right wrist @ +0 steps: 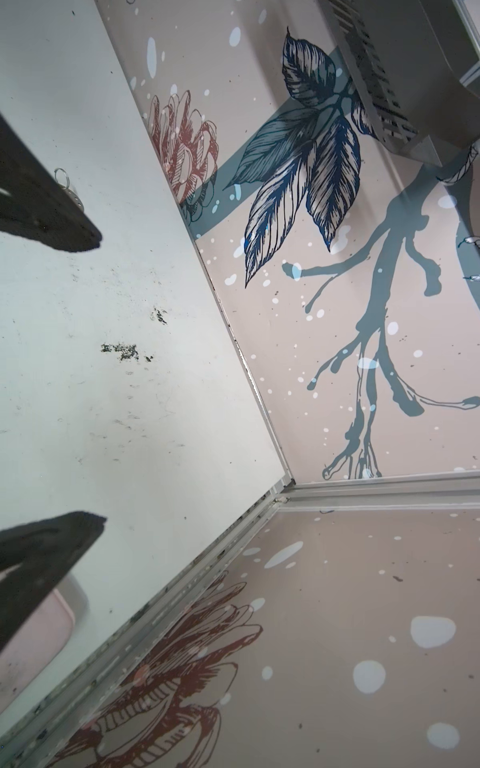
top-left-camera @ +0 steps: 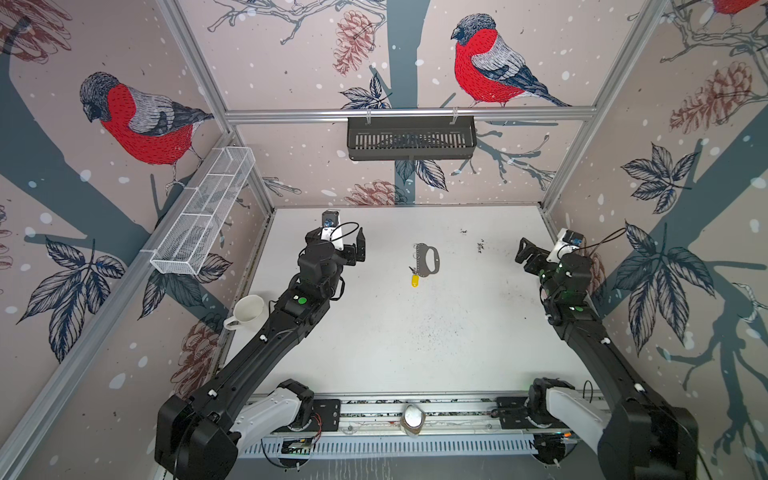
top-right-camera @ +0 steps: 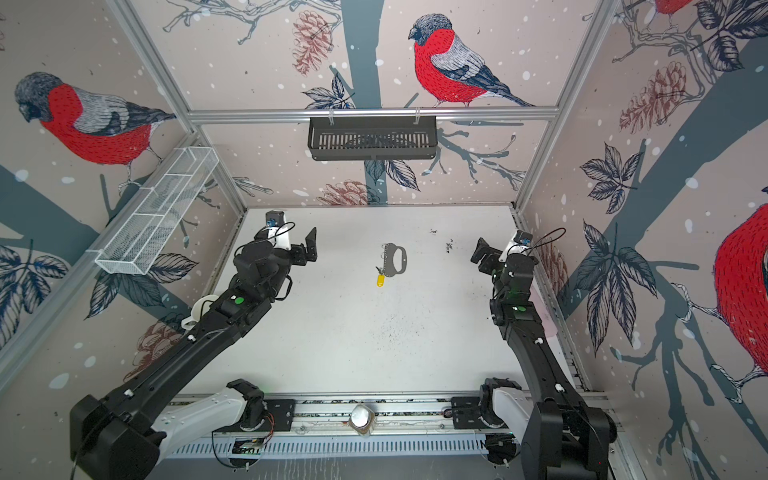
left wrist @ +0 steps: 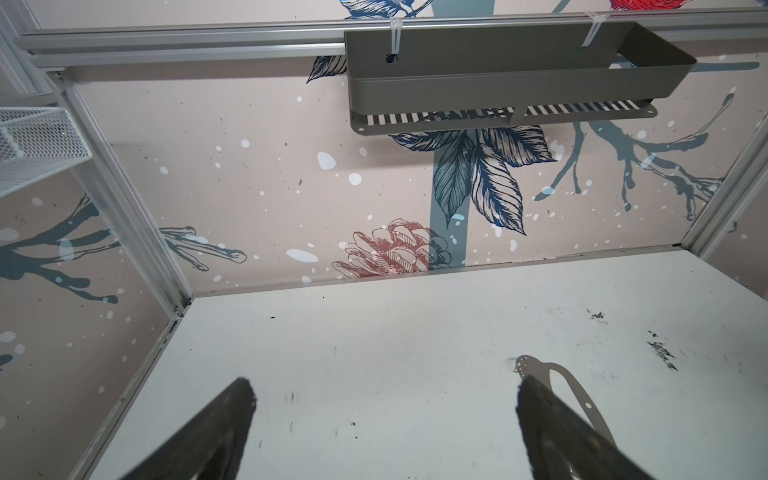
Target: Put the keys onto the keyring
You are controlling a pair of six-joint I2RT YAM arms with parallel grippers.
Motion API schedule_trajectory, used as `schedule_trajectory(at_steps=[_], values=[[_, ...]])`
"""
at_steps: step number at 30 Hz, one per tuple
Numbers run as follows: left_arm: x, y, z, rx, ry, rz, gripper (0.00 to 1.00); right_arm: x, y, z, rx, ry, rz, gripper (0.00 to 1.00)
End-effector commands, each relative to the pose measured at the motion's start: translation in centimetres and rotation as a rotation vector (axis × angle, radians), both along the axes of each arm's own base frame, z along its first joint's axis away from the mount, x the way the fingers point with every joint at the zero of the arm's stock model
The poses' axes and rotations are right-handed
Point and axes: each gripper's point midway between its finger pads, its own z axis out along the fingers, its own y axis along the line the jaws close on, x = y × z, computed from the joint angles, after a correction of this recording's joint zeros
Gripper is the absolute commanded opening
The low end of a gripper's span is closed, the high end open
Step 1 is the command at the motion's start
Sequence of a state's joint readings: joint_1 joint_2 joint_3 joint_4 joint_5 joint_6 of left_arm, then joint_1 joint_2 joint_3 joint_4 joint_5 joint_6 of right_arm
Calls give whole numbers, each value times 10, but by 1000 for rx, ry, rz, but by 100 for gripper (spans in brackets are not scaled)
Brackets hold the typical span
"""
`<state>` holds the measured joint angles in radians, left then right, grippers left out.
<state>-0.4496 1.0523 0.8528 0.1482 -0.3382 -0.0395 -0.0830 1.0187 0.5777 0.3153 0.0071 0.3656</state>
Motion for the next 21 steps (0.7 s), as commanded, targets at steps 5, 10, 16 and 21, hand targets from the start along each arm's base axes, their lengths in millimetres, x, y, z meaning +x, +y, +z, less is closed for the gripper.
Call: schedule_trajectory(at_steps=[5, 10, 16, 21], values=[[1, 65, -45, -9, 55, 234, 98, 0, -10, -5, 20, 11, -33, 100], [-5, 104, -86, -1, 21, 321, 98, 2, -17, -11, 19, 38, -81, 100], [-29, 125, -113, 27, -135, 387, 99, 11, -22, -19, 24, 94, -105, 100], [-39, 125, -131, 39, -218, 334, 98, 16, -20, -22, 23, 116, -103, 100]])
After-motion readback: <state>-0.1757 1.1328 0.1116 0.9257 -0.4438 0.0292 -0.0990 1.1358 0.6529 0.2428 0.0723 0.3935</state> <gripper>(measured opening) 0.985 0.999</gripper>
